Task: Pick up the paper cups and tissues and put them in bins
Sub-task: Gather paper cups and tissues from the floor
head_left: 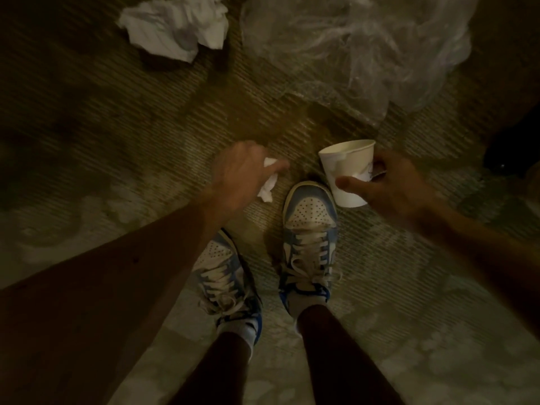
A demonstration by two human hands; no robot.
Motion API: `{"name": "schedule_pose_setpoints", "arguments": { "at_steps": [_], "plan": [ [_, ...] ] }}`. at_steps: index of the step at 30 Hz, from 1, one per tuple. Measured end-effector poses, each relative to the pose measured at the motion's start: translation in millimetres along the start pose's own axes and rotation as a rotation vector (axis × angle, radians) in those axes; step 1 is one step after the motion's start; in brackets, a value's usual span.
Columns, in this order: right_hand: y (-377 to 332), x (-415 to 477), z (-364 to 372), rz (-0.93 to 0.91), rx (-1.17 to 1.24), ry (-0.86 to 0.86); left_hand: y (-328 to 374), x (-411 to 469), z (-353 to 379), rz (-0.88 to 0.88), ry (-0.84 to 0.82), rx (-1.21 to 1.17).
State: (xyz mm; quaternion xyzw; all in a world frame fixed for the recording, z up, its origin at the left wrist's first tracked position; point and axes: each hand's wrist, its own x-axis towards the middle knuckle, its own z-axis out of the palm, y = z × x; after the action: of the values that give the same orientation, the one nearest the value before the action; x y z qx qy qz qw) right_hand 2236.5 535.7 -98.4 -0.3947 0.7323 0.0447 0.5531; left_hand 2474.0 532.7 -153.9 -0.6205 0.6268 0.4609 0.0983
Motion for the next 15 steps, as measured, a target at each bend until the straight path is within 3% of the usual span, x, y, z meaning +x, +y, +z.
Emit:
{"name": "schedule_pose_setpoints", "arguments": {
  "at_steps": [3, 6, 10, 15],
  "plan": [
    [-11.4, 1.7, 5.1, -0.010, -0.074, -0.035, -6.3, -10.7, -7.4, -0.164, 0.101, -0.215],
    [-27.8, 4.1, 11.5, -0.033, -0.099, -0.042, -10.1, -20.3, -24.0, -0.148, 0.161, -0.380],
    [-51.4, 9.3, 22.3, -0.040, -0.061, -0.040, -19.7, -23.2, -53.1, -0.174, 0.227, -0.411],
    [-68.9, 15.0, 31.3, -0.061, -0.047, -0.028, -39.1, -2.3, -101.9, -0.293, 0.556, -0.499]
  ]
}}
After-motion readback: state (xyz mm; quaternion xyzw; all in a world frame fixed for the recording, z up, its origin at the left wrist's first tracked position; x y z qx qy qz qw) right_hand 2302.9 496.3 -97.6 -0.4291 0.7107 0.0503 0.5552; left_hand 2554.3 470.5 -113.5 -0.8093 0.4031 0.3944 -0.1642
